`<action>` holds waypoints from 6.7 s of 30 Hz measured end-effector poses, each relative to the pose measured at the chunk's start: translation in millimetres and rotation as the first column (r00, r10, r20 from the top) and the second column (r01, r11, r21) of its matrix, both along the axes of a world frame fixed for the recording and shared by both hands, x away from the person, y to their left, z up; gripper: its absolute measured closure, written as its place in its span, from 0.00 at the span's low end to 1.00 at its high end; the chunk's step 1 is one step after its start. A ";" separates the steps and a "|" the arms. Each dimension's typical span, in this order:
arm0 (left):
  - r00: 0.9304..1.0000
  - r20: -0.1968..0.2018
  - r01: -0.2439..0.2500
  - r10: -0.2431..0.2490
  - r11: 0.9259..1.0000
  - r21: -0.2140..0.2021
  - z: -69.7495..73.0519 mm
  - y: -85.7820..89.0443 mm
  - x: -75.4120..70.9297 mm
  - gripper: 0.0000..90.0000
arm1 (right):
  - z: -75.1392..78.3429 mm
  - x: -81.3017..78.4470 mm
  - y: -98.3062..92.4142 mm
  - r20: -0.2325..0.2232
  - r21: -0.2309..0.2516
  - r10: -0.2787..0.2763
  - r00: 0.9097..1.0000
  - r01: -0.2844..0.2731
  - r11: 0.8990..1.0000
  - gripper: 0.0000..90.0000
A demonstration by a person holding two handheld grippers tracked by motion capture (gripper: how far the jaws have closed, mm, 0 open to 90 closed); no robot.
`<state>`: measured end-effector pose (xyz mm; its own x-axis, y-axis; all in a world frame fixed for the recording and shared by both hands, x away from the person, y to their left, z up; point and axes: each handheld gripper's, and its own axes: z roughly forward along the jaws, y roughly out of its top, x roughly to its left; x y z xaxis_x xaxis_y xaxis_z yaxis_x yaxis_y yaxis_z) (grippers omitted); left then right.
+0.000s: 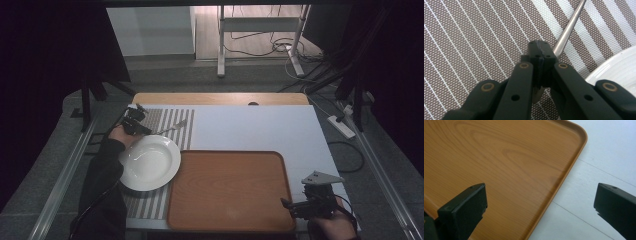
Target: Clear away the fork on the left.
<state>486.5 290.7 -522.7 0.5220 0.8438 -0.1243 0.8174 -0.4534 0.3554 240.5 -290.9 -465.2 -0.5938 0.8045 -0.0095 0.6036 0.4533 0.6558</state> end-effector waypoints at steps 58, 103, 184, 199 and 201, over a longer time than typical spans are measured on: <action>0.994 0.077 0.081 -0.083 0.996 0.040 -0.1 -44.8 22.0 0.95 | -0.7 -0.5 1.7 -0.006 -0.014 0.032 0.999 -0.032 0.999 0.00; 0.957 0.140 0.263 -0.253 0.963 -0.062 34.7 -138.6 9.2 0.95 | -0.5 -1.0 2.0 -0.003 -0.016 0.037 0.999 -0.037 0.999 0.00; 0.957 0.035 0.290 -0.288 0.951 -0.109 23.0 -187.0 -201.0 0.95 | 2.0 -4.5 -0.6 0.035 0.015 0.032 0.999 -0.033 0.999 0.00; 0.948 0.076 0.318 -0.310 0.935 -0.157 21.9 -187.3 -212.8 0.99 | 2.0 -4.2 -0.3 0.031 0.010 0.032 0.999 -0.032 0.999 0.00; 0.943 0.060 0.333 -0.328 0.931 -0.151 18.6 -191.1 -212.2 0.99 | 2.0 -4.2 -0.2 0.031 0.010 0.032 0.999 -0.033 0.999 0.00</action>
